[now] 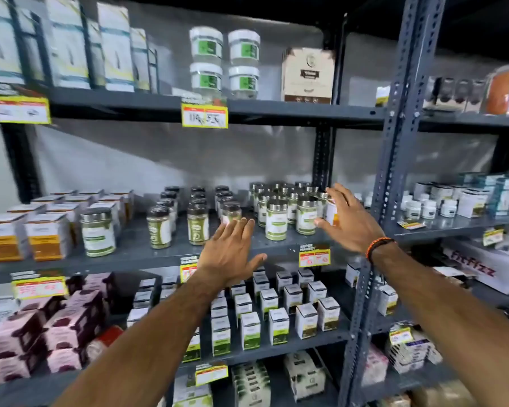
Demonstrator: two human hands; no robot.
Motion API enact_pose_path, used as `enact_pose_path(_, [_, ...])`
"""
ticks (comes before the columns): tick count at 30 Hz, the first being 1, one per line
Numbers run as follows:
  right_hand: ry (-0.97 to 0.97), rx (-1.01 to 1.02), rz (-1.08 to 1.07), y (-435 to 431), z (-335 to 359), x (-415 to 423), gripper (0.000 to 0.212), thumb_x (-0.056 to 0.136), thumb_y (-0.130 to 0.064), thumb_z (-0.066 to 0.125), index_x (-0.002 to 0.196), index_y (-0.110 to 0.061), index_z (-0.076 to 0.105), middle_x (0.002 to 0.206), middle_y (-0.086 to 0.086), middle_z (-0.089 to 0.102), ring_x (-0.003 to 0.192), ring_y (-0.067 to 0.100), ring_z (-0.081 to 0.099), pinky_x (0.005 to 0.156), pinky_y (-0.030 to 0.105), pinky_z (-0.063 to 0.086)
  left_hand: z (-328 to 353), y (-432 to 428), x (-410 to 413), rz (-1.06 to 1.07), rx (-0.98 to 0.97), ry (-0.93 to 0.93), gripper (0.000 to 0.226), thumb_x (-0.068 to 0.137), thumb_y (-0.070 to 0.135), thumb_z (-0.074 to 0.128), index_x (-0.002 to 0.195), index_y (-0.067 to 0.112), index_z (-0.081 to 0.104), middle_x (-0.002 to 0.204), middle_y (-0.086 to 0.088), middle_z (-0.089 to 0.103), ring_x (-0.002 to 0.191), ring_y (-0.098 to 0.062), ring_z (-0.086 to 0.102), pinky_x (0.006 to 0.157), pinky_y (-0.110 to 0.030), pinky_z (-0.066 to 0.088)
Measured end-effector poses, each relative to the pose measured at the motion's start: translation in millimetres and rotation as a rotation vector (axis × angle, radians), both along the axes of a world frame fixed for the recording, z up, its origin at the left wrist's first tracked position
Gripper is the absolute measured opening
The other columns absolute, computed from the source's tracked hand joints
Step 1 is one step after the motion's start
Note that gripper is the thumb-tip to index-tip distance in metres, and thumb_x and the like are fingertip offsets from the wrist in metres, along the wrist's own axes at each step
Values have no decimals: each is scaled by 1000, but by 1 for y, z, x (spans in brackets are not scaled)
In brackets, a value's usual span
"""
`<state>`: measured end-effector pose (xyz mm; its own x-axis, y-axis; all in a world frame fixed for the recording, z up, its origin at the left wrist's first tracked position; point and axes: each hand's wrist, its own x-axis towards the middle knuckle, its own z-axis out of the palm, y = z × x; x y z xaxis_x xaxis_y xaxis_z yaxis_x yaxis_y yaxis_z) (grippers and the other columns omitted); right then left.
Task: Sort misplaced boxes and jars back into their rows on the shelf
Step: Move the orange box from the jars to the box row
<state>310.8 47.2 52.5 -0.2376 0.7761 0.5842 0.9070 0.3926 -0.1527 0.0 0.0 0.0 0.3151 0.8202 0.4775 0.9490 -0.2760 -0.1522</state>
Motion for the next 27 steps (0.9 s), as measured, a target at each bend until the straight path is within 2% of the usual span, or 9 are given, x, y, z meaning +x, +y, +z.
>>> enact_pose_path(4, [116,-48,-62,32,-25,32,87,95,-50,68,163,-17,26,172,8,16,153,34,32,122,47,33,-26,38,25,-13,-82,20,94,96,76,20,162,10,8,171,-13,14,157,-29,11,128,-45,11])
enact_pose_path(8, [192,-78,-111,74,-45,51,89,93,-44,74,162,-17,25,172,11,12,151,39,35,119,44,33,-45,75,41,-5,-122,54,92,96,75,22,161,10,13,171,-12,15,157,-29,12,128,-47,13])
enact_pose_path(15, [314,-147,-145,137,-57,51,96,91,-37,76,165,-26,18,170,16,13,138,46,51,118,51,40,-75,99,45,31,-130,81,93,96,74,18,162,9,8,171,-14,15,157,-29,12,128,-47,9])
enact_pose_path(18, [349,-184,-175,150,-62,49,93,93,-37,75,165,-30,17,161,21,32,126,45,59,111,50,46,-81,102,43,30,-82,75,95,94,75,14,162,9,10,170,-14,18,157,-29,13,128,-46,9])
enact_pose_path(21, [398,-157,-162,158,-68,48,88,92,-19,76,162,-26,24,132,22,63,114,39,66,101,47,52,-83,101,40,11,-48,75,94,96,75,16,162,8,14,170,-14,21,156,-29,15,128,-45,10])
enact_pose_path(24, [406,-102,-173,157,-69,46,84,90,-8,76,158,-21,30,122,21,68,108,39,67,95,46,54,-83,99,40,6,-52,85,93,97,74,18,162,8,12,170,-13,19,156,-29,14,128,-45,10])
enact_pose_path(27, [416,-67,-185,143,-68,44,82,90,-10,75,157,-26,30,123,22,63,109,40,65,94,48,55,-75,95,41,0,-96,65,93,97,74,23,161,8,12,170,-13,19,156,-29,15,128,-44,11])
